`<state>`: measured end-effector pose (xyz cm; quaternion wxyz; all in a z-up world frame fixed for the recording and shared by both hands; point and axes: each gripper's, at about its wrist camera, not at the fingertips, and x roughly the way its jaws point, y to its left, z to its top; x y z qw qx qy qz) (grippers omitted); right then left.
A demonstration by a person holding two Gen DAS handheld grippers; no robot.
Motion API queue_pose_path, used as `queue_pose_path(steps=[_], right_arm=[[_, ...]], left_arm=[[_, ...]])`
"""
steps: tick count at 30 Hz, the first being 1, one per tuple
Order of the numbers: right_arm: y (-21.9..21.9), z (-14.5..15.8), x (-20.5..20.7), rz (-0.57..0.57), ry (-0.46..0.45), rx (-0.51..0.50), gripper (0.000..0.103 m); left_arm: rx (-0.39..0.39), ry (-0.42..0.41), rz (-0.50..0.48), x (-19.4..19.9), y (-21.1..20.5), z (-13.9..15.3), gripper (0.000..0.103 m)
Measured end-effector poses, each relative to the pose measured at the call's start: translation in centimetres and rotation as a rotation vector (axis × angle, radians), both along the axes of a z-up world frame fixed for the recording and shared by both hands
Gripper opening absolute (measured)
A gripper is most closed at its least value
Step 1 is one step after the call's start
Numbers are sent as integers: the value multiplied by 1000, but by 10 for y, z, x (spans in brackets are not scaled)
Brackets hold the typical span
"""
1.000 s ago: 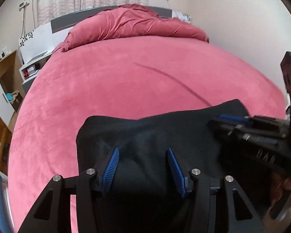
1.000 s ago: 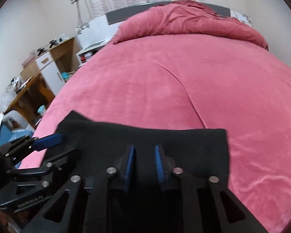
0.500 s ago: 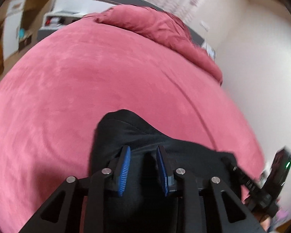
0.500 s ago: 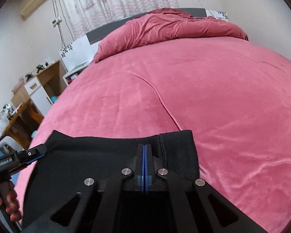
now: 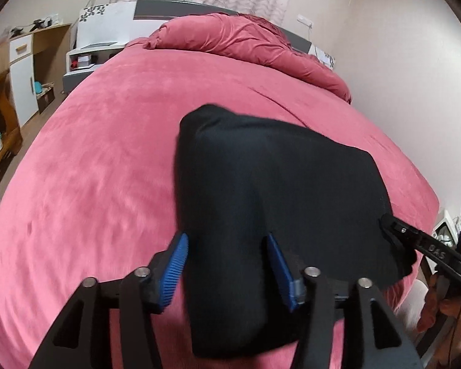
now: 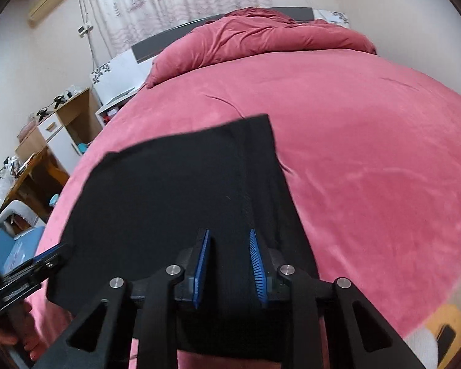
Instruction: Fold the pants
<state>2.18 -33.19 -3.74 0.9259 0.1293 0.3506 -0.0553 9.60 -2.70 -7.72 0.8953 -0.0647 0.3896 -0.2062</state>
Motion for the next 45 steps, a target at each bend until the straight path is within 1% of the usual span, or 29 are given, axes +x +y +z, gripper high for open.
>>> queue_pose_path(steps=[2,3,4,8,9,10,12,13,14,16,18,20,23,25,26,28,31,33,34,35,36,37,38,39,40,41,42,45], right_arm=[[3,-2,-6,-7,4,-56,27],[3,-2,-7,-9,4,-68,27],[2,-1,-11,-11,-1,-60,28],[-17,0,-19,-37,-28,68,28],[-21,-1,-23,-47,-36,96,32],[-26,-3,-25,-68,-32,108,55],[-33,-8,-24,-103,-19,162,82],[-42,-10,-27,-105,-39,241,82],[-48,-11,-28,-105,-47,285,82],[-56,-13,-24,-85,-53,339,82],[-60,-13,-18,-52,-49,362,82],[-66,-19,-4,-1,-5,404,82],[-79,-34,14,34,68,501,82],[-85,-44,24,53,105,556,82],[-87,-49,28,73,113,586,82],[-87,-53,32,97,110,605,82],[-84,-56,44,136,113,598,82],[-74,-54,54,164,101,558,82],[-69,-56,58,172,100,535,81],[-66,-55,62,173,96,512,80],[-63,-54,64,171,90,499,76],[-59,-52,68,173,81,489,69],[-56,-51,70,177,77,478,66],[-55,-49,72,181,74,465,62],[-52,-46,72,190,66,444,56],[-48,-40,71,203,52,419,54],[-43,-33,71,215,33,388,51],[-34,-15,77,242,-11,338,48]], left_arm=[[-16,9,3,-12,5,-3,62],[-27,14,6,-16,8,-3,62],[-40,24,5,-20,11,-4,62],[-86,61,-18,-29,20,-6,62],[-91,68,-26,-31,21,-6,62],[-94,73,-34,-33,24,-6,62],[-99,78,-46,-38,25,-6,62],[-105,82,-53,-41,26,-6,62],[-121,90,-63,-40,30,-6,62],[-155,101,-70,-35,34,-4,62],[-188,115,-70,-24,37,0,63],[-202,130,-81,-9,35,3,67],[-204,183,-124,11,28,-1,67],[-192,234,-144,27,21,-5,68],[-197,242,-151,30,20,-7,69],[-216,258,-162,35,18,-11,72],[-282,316,-169,40,16,-23,77],[-348,363,-154,38,15,-33,80],[-357,357,-143,35,14,-33,80],[-341,337,-137,32,11,-32,81],[-314,323,-140,30,7,-30,81],[-285,308,-149,27,3,-27,81],[-249,284,-160,25,0,-23,76],[-238,271,-164,25,-2,-18,69],[-230,257,-169,23,-3,-14,66],[-209,221,-176,21,-5,-6,59],[-184,187,-185,18,-8,1,55],[-112,83,-196,10,-17,25,51]])
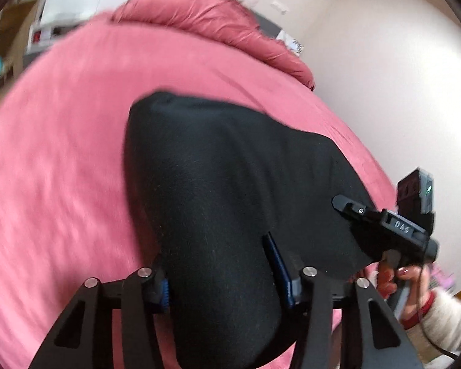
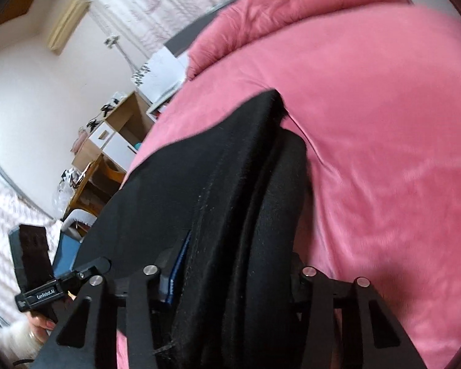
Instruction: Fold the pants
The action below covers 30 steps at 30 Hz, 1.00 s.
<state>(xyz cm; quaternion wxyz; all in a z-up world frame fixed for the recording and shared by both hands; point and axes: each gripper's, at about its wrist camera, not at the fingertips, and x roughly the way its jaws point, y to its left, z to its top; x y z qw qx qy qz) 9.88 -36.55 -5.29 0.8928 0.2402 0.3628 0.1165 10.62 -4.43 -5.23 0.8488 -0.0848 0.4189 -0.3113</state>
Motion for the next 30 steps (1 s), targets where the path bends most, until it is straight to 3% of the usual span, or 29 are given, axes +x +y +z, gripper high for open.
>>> queue_pose_path(steps=[8,13,18,21,22,25,27,30], right_arm=[[26,45,61,51,-160,-66,47],[31,53,121,57,-197,-90,47],[24,37,178,33,-165,-78,47],[10,14,196,23,-108,-81,47],[5,2,202,8,-78,-73,51],[-18,-24,203,-46,-81,56,60],[-17,-28,199,-38,-119,36,60],[-13,-28,198,-46,-138,16,61]], left_arm=[[11,-160,77,28,11,44,49],[29,-214,129,78,17,52,49],[82,-230,127,132,1,31,50],[89,-159,128,161,1,4,50],[98,-136,134,163,2,-7,51],[17,-158,145,162,15,-27,62],[7,-171,168,155,20,-32,75],[-2,-167,205,155,24,-36,83]])
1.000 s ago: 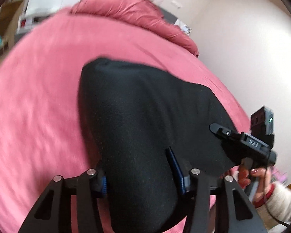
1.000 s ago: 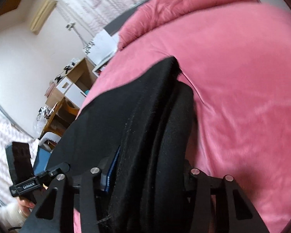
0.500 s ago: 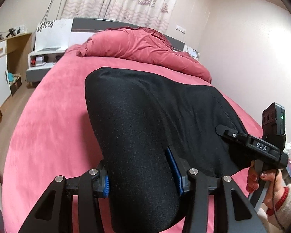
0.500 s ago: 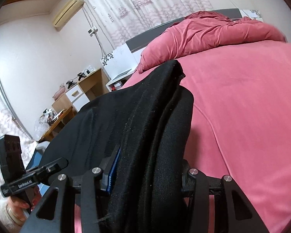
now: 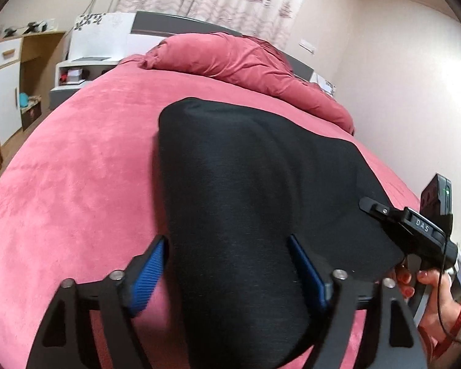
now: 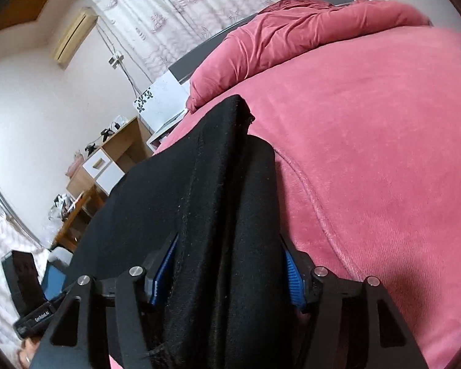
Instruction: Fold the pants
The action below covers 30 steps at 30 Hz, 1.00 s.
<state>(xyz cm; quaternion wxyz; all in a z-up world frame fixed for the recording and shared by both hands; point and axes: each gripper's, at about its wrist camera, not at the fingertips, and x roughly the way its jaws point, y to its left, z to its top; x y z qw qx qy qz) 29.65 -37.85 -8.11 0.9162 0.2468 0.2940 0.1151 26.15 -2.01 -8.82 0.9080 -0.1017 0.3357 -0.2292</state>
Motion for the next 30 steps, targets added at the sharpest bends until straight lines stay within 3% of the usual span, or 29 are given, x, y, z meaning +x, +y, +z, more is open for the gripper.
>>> queue_pose_path(steps=[7,12,15,18,22,30], right_arm=[[-6,6,-20,-64,15,-34,78],[-11,5,-46,-120,38,-13,81],[-5,7,-68,-150,45,-42,81],[3,12,-93,-186,52,-94,82],[21,16,-124,-233,83,-195,90],[65,-7,-164,-185,162,-387,91]], left_arm=[[4,-28,51,-30,11,6,83],[50,-43,111,-67,13,6,83],[112,6,110,-81,8,-1,83],[177,83,121,-91,4,-13,81],[206,83,169,-114,6,-14,81],[275,122,199,-130,4,-20,81]])
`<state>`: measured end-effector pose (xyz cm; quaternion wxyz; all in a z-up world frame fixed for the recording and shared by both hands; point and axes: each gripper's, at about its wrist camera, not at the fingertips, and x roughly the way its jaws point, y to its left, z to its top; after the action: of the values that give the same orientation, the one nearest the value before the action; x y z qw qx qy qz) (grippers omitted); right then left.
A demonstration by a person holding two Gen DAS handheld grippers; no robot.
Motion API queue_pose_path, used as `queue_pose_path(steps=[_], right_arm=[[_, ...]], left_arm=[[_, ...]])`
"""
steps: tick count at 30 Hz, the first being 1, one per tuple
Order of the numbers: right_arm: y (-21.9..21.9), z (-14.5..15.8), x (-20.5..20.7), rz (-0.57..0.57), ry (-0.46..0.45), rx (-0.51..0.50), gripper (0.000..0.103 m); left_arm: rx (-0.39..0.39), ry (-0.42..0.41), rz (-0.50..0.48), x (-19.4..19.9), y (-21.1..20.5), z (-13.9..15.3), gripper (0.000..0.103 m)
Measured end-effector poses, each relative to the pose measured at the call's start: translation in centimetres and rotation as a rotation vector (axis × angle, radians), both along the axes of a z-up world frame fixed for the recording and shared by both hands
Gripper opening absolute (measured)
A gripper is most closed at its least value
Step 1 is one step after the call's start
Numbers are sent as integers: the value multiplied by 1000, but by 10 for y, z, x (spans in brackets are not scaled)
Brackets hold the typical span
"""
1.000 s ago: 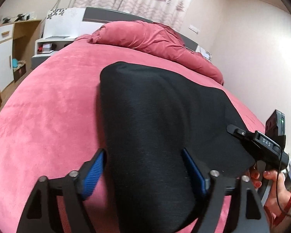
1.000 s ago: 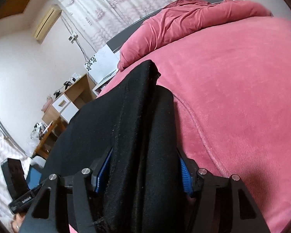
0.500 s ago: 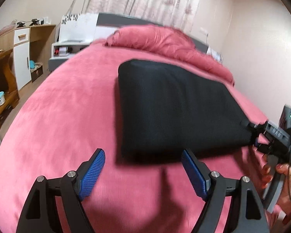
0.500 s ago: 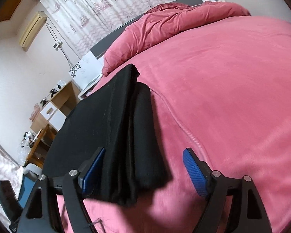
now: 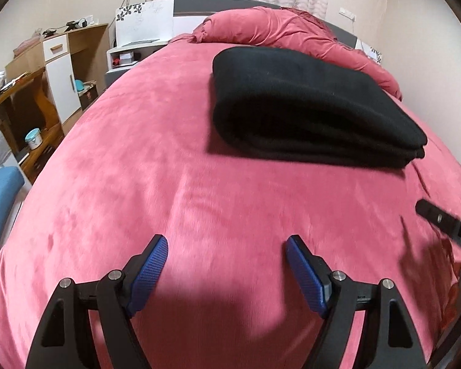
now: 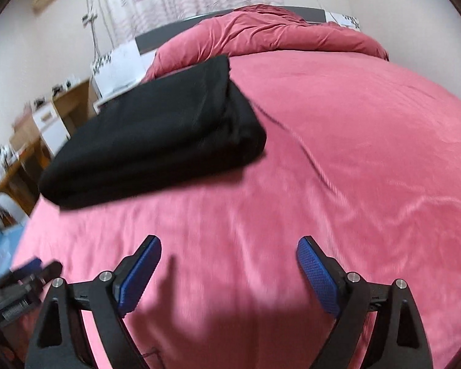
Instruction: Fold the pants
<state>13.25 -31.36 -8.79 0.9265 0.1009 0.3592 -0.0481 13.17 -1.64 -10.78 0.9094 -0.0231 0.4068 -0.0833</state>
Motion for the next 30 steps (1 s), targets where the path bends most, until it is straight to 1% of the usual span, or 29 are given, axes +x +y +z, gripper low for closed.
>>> queue_pose_path(steps=[6,7,8,15,20,23,29,30], right_arm=[[7,-9,-16,-10,31,-39,99],[10,-9,-18,-9,36,-51,102],[12,-9,-20,-9,44,-63,103],[33,-8,-36,14,58,-133,103],[48,0,-50,35,41,-138,103],[54,5,-67,34,16,-153,103],[58,22,-100,-5,-29,-129,103],[54,24,-98,-7,-31,-125,103]], left_arm=[[54,-19,-5,-19,-5,-4,82],[57,-18,-5,-19,-5,-5,82],[57,-17,-4,-20,-5,-5,82],[42,-29,6,-32,-1,-3,82],[19,-41,25,-54,1,1,82],[27,-57,21,-65,1,5,82],[25,-129,23,-83,2,26,82],[28,-142,24,-86,2,30,82]])
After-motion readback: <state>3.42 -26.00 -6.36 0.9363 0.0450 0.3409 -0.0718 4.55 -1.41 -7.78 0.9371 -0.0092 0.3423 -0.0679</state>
